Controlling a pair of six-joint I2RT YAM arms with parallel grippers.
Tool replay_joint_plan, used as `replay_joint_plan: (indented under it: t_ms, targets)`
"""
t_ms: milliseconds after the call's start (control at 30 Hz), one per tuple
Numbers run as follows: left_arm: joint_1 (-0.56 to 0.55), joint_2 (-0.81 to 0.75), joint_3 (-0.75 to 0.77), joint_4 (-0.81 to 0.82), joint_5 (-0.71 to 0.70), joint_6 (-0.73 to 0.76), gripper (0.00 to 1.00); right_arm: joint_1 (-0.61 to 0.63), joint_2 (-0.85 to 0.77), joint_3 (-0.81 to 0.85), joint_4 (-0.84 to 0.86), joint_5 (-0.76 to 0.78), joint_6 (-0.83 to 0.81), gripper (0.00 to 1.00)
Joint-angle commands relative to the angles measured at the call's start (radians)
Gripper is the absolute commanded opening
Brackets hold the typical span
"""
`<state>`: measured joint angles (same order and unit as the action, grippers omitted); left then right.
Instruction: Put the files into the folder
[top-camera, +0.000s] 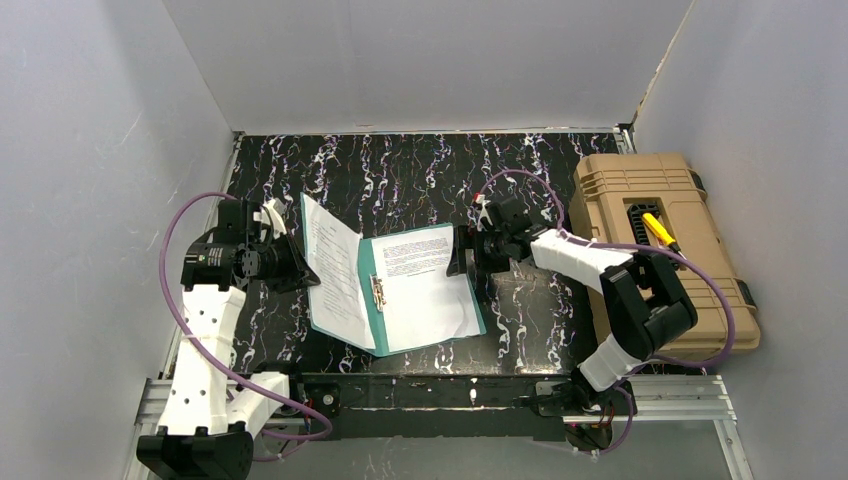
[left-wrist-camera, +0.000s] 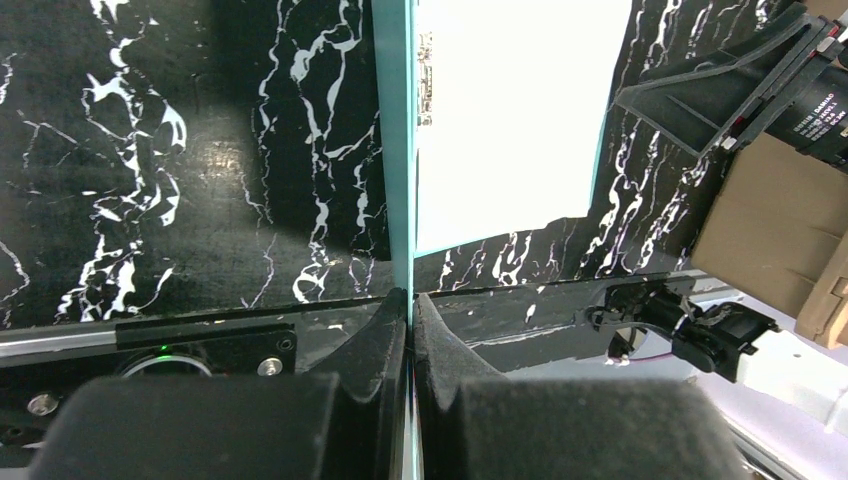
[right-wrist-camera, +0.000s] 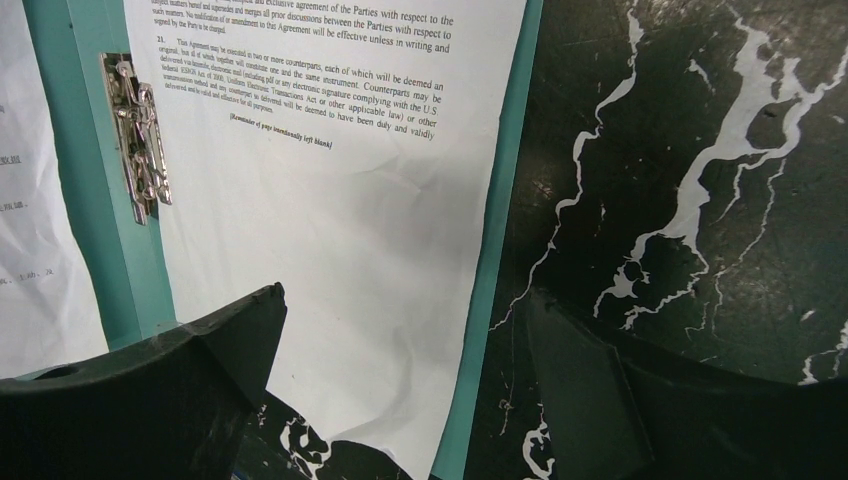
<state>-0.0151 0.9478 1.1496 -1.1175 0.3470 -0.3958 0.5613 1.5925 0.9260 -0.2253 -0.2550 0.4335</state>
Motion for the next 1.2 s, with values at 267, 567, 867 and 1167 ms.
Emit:
replay_joint_plan:
  t_ms: [267,567,867,1167]
  targets:
    - [-0.013,0.045,0.075,-0.042,-0.034,0.051,0.0,0.034,0.045,-0.097,0.121,-0.053,0.047,0.99]
    - [-0.062,0.079,0.106,-0.033,-0.033,0.051,0.16,0.104,0.067,-0.151,0.202,-0.066,0.1,0.99]
    - [-0.199,0.091,0.116,0.05,0.063,0.009,0.44,0.154,0.074,-0.155,0.243,-0.067,0.133,0.99]
    - [-0.342,0.092,0.082,0.213,0.121,-0.063,0.65,0.16,0.018,-0.149,0.227,-0.04,0.138,0.99]
